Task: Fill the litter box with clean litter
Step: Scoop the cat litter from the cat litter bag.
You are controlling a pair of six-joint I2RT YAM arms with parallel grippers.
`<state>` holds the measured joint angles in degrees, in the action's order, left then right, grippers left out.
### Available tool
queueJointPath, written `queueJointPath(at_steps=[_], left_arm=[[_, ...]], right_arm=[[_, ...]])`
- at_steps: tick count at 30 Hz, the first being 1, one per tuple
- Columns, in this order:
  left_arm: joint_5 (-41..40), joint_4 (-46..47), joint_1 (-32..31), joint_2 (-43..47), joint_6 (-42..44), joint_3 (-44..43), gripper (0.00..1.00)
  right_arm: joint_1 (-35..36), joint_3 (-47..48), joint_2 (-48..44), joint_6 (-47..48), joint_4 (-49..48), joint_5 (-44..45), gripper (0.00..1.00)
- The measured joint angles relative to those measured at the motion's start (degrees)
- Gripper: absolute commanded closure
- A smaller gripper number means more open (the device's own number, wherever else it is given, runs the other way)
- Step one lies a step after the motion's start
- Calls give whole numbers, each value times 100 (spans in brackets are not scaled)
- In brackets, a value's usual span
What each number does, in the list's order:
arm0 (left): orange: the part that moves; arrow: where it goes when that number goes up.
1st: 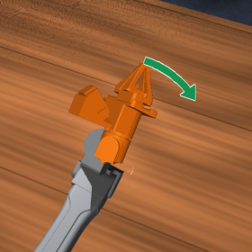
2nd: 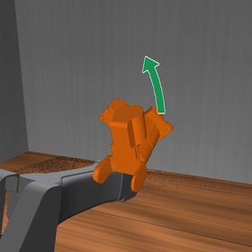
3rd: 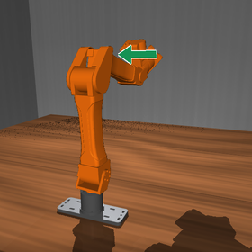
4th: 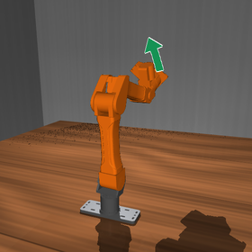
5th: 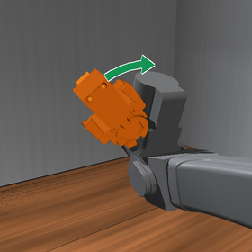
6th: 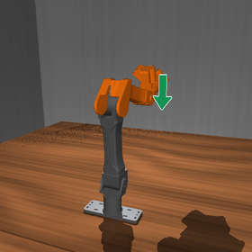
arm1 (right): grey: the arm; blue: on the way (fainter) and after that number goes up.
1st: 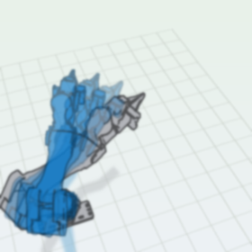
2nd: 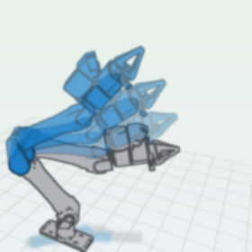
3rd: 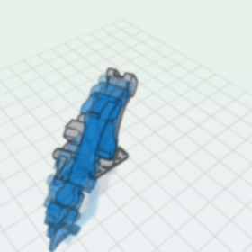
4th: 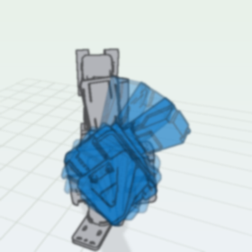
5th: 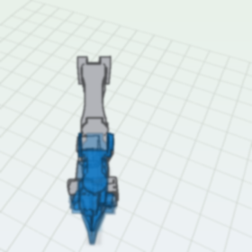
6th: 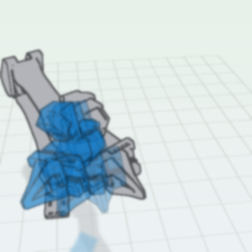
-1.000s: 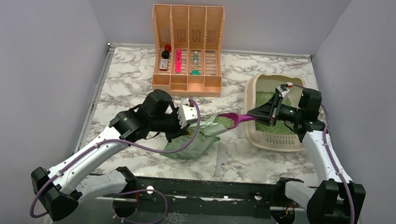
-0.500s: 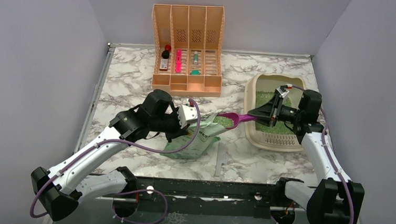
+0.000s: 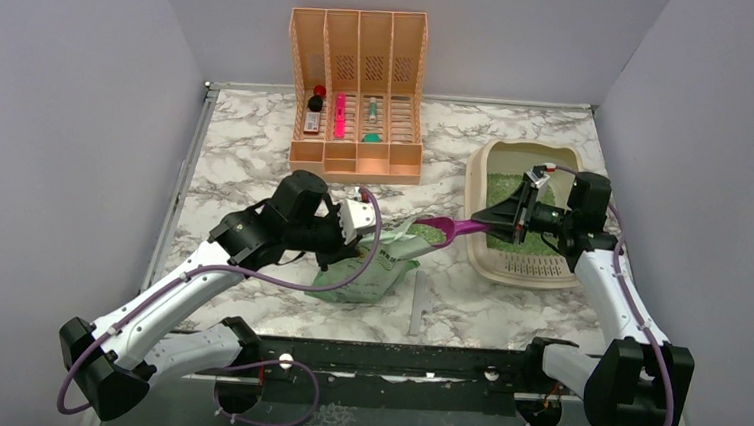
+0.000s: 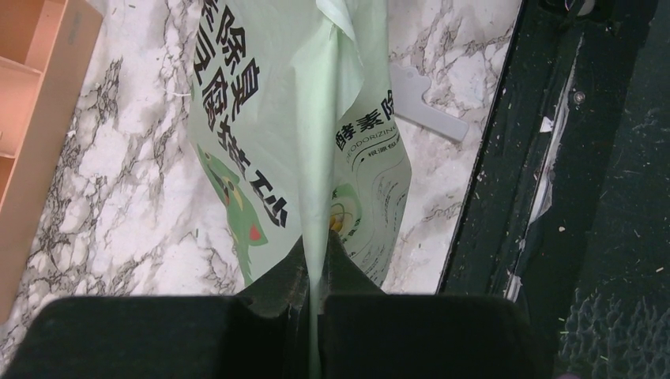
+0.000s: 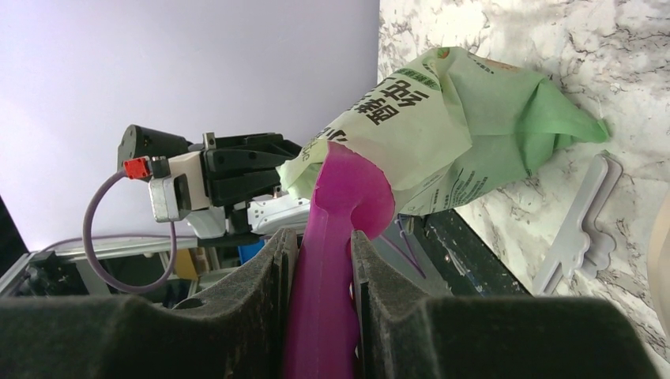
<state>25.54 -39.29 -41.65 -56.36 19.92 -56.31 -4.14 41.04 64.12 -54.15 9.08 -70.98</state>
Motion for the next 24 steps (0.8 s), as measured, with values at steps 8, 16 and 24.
queueJointPath(at_steps=[8, 16, 24], left_arm=[[2, 109, 0, 138, -94, 131, 100], [0, 118, 0, 214, -149, 173, 100], [0, 120, 0, 208, -144, 173, 100]], right_arm=[[0, 0, -111, -72, 0, 2, 99], [0, 0, -195, -90, -2, -9, 99], [0, 0, -151, -164, -201, -229, 99]])
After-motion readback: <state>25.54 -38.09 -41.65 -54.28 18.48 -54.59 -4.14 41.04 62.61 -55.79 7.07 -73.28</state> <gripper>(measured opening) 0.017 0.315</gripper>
